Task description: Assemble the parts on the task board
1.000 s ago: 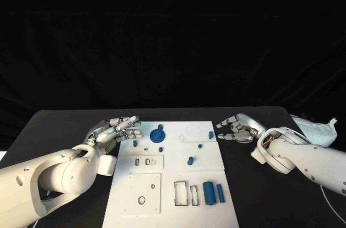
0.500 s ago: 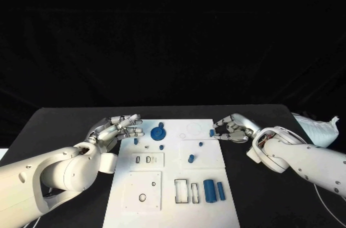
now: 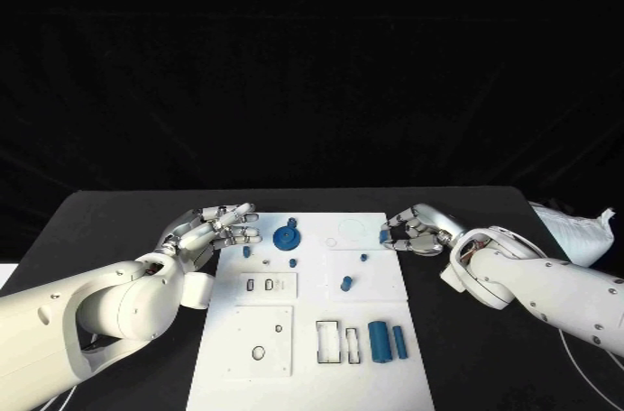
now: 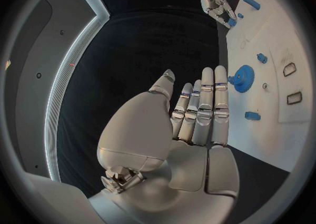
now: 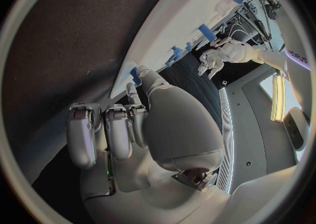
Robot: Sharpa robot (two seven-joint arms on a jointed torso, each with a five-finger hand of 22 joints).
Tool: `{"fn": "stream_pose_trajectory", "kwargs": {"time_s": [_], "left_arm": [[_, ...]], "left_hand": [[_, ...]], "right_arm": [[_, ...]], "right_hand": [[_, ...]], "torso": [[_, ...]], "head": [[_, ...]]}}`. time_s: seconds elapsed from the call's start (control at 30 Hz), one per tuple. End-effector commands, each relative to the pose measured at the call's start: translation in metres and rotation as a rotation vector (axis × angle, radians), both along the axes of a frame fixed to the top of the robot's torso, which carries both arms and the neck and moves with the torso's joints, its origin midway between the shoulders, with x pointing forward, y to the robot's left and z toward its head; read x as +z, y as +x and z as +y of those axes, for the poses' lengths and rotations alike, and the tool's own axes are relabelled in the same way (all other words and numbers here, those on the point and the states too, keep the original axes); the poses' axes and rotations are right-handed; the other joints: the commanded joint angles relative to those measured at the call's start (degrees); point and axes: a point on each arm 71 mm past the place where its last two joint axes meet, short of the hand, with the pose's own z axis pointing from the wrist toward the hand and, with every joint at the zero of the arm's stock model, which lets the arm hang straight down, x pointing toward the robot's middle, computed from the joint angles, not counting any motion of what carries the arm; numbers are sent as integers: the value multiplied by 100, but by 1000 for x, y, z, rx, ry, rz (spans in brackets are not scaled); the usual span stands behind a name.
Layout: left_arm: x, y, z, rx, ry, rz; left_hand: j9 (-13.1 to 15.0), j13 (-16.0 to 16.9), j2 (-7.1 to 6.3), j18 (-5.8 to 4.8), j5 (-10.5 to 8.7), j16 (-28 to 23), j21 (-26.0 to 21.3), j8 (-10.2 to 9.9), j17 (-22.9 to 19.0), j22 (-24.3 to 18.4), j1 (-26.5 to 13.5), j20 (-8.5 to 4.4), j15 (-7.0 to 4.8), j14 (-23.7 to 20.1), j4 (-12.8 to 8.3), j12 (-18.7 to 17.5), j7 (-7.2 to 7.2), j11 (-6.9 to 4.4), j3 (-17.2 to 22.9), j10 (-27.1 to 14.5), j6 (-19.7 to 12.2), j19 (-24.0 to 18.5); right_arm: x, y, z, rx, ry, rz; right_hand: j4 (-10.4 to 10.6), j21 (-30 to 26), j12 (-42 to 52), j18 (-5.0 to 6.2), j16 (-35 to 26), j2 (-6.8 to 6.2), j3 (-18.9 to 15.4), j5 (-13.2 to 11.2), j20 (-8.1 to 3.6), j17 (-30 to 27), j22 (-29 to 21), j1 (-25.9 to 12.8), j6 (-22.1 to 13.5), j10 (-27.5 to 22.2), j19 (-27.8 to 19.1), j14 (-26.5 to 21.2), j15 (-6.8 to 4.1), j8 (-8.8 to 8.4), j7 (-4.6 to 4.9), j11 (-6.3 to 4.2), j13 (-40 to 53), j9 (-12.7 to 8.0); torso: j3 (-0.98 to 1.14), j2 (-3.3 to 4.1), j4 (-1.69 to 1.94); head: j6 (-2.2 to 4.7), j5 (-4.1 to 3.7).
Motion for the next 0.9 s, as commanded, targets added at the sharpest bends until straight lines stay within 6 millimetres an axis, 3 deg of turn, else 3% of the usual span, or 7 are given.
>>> {"fn": "stream_pose_trajectory", "kwargs": {"time_s": [0.03, 0.9], "left_arm": [[1, 0, -3, -20, -6, -9], [1, -1, -2, -19, -5, -9]], "left_hand": [[-3, -5, 38, 50, -10, -24, -17, -38, 6, -5, -5, 10, 9, -9, -32, -33, 21, -6, -10, -34, -3, -48], [-3, -5, 38, 50, -10, -24, -17, -38, 6, -5, -5, 10, 9, -9, -32, -33, 21, -6, -10, -34, -3, -48]], "right_arm": [[-2, 0, 2, 7, -18, 12], [-5, 2, 10, 17, -22, 26]], "right_hand": [[-16, 15, 21, -116, 6, 51, 29, -28, -10, 1353, 847, 1, 50, 423, 291, 572, -29, 14, -3, -41, 1290, 7], [-41, 27, 51, -122, 24, 66, 91, -43, -31, 1390, 876, -80, 166, 441, 305, 581, -50, 12, -34, -68, 1311, 13]], "torso": [[-1, 2, -4], [-3, 1, -3]], "head": [[0, 0], [-7, 12]]}}
